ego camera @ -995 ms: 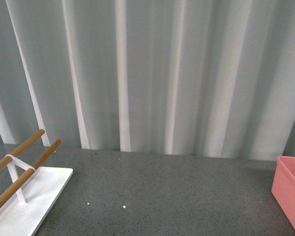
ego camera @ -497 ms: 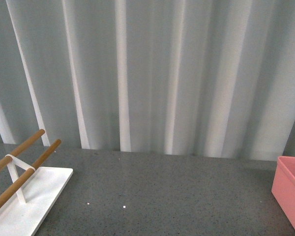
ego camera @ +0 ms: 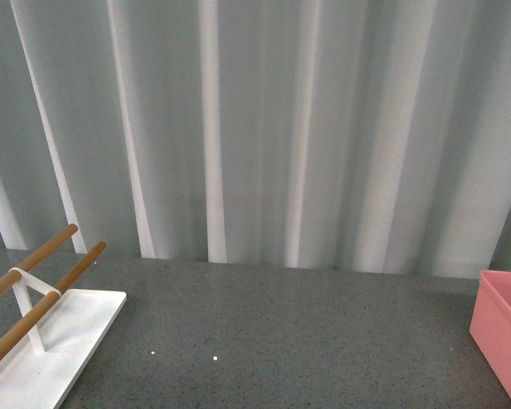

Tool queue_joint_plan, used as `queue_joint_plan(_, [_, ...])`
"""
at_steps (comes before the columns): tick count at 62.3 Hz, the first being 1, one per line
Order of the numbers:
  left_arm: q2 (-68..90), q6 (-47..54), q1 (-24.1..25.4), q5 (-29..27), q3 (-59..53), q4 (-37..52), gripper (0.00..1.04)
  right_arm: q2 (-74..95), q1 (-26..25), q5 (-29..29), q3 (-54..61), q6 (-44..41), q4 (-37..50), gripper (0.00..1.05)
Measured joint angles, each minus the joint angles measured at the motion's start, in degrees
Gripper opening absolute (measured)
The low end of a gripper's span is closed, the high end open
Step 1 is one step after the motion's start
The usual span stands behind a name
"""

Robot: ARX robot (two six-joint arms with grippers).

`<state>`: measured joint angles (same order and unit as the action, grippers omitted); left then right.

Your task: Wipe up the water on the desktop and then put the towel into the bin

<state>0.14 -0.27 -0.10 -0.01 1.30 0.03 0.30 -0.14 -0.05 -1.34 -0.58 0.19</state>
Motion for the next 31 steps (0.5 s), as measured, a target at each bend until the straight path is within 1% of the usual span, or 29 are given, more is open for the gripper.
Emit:
queue_joint_plan(7, [0.0,0.0,0.0,0.0,0.0,0.0,0.98,0.0,0.0,0.0,0.0,0.0,-0.1,0.03])
queue_joint_plan(8, [0.0,0.0,0.0,0.0,0.0,0.0,0.98,0.0,0.0,0.0,0.0,0.0,-0.1,0.04])
queue_joint_plan(9, [0.0,0.0,0.0,0.0,0.0,0.0,0.98,0.0,0.0,0.0,0.0,0.0,-0.1,0.06])
queue_joint_plan(11, [0.0,0.0,0.0,0.0,0.0,0.0,0.98,0.0,0.0,0.0,0.0,0.0,-0.1,0.14])
queue_joint_plan(14, [0.0,0.0,0.0,0.0,0.0,0.0,0.98,0.0,0.0,0.0,0.0,0.0,-0.1,0.22])
queue_joint_plan(17, [0.0,0.0,0.0,0.0,0.0,0.0,0.98,0.0,0.0,0.0,0.0,0.0,-0.1,0.36])
queue_joint_plan(19, [0.0,0.0,0.0,0.0,0.0,0.0,0.98,0.0,0.0,0.0,0.0,0.0,-0.1,0.43])
queue_joint_plan(20, [0.0,0.0,0.0,0.0,0.0,0.0,0.98,0.0,0.0,0.0,0.0,0.0,-0.1,0.45])
queue_joint_plan(23, [0.0,0.0,0.0,0.0,0.0,0.0,0.98,0.0,0.0,0.0,0.0,0.0,-0.1,0.55])
queue_joint_plan(24, [0.0,0.0,0.0,0.0,0.0,0.0,0.98,0.0,0.0,0.0,0.0,0.0,-0.1,0.57])
queue_joint_plan(27, [0.0,0.0,0.0,0.0,0.0,0.0,0.98,0.0,0.0,0.0,0.0,0.0,-0.1,0.69])
queue_joint_plan(29, [0.0,0.0,0.0,0.0,0.0,0.0,0.98,0.0,0.0,0.0,0.0,0.0,-0.1,0.73])
queue_joint_plan(31, [0.0,0.0,0.0,0.0,0.0,0.0,0.98,0.0,0.0,0.0,0.0,0.0,-0.1,0.80])
